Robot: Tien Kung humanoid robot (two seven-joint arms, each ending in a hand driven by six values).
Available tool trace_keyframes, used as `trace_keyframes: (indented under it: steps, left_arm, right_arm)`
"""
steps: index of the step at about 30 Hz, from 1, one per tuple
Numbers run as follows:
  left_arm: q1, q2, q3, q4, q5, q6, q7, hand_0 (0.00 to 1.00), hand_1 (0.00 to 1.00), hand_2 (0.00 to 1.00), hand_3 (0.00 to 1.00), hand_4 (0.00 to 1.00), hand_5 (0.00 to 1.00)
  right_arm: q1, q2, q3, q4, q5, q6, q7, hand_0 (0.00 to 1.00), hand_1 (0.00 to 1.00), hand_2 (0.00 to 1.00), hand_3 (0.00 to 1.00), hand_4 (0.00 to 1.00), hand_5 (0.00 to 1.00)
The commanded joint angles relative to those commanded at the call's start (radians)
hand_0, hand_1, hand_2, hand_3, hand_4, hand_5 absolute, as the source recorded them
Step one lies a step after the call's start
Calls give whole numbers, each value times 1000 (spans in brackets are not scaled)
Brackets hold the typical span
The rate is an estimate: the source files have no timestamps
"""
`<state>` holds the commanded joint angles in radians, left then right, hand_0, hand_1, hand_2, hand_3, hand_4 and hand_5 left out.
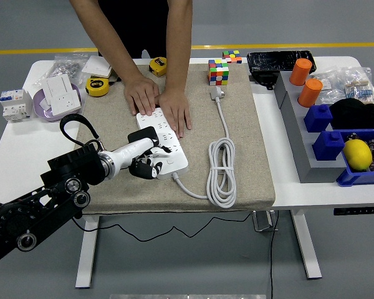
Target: Pick up the plug,place it near the board,insert it into the board,press the button
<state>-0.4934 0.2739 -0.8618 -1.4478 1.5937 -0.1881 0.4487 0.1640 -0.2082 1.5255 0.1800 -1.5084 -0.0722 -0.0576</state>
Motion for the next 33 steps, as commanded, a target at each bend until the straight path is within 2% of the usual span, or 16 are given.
trace_keyframes:
  steps: [1,3,6,7,8,13,14,17,19,20,24,25,29,31,32,33]
  left_arm:
    - [7,-2,-28,-22,4,2,-17,152,72,218,810,367,28]
    - [23,-8,-76,-59,12,16,-52,152,72,218,810,367,28]
    - [55,-20,-156,-106,23,58,-125,152,72,218,810,367,28]
    - [76,-31,-195,-117,8,93,-167,152,72,218,810,367,28]
    - [98,-45,-239,-119,-25,134,-222,323,509,534,654,737,81]
    - [167,-95,-394,-82,-206,226,-396,323,509,534,654,737,81]
    - [175,-102,-424,-74,-245,232,-421,701,788,720,651,998,237]
    - [197,-120,-511,-58,-356,236,-472,701,788,720,651,998,237]
    - [222,-141,-590,-37,-446,227,-508,701,788,720,651,998,237]
    - [230,-149,-620,-30,-485,221,-520,998,998,998,998,998,547]
    - [266,-187,-733,-9,-650,185,-560,998,998,998,998,998,547]
    - [275,-199,-760,-3,-698,172,-572,998,998,998,998,998,678]
    - [296,-231,-854,13,-845,137,-600,998,998,998,998,998,678]
    - [304,-239,-891,15,-885,131,-606,998,998,998,998,998,678]
    - [306,-241,-903,16,-892,130,-608,998,998,998,998,998,749]
    - [309,-244,-923,18,-902,125,-610,998,998,998,998,998,749]
  right_arm:
    - [-1,1,-1,0,1,0,0,998,837,737,744,998,864]
    - [-1,2,-1,0,2,0,1,998,837,737,744,998,864]
    - [-3,4,-2,0,5,0,2,998,837,737,744,998,864]
    - [-5,5,-1,0,5,-1,2,998,837,737,744,998,864]
    - [-7,6,2,0,4,-1,1,998,837,736,744,998,865]
    - [-11,9,5,0,4,-1,1,998,837,736,744,998,865]
    - [-11,9,5,0,5,-1,1,998,836,736,745,998,865]
    - [-10,10,3,0,9,-1,3,998,836,736,745,998,865]
    - [-9,10,4,0,10,-1,3,998,836,736,745,998,865]
    - [-8,11,5,0,10,-1,3,998,836,736,745,998,866]
    - [-8,13,6,0,12,-2,3,998,836,736,745,998,866]
    - [-8,13,5,0,13,-1,3,998,836,736,745,998,868]
    - [-8,15,5,0,14,-1,4,998,836,736,745,998,868]
    - [-8,15,4,0,15,-1,4,998,836,736,745,998,868]
    - [-8,16,4,0,15,-2,4,998,835,735,745,998,868]
    - [-8,15,3,0,16,-2,5,998,835,735,745,998,868]
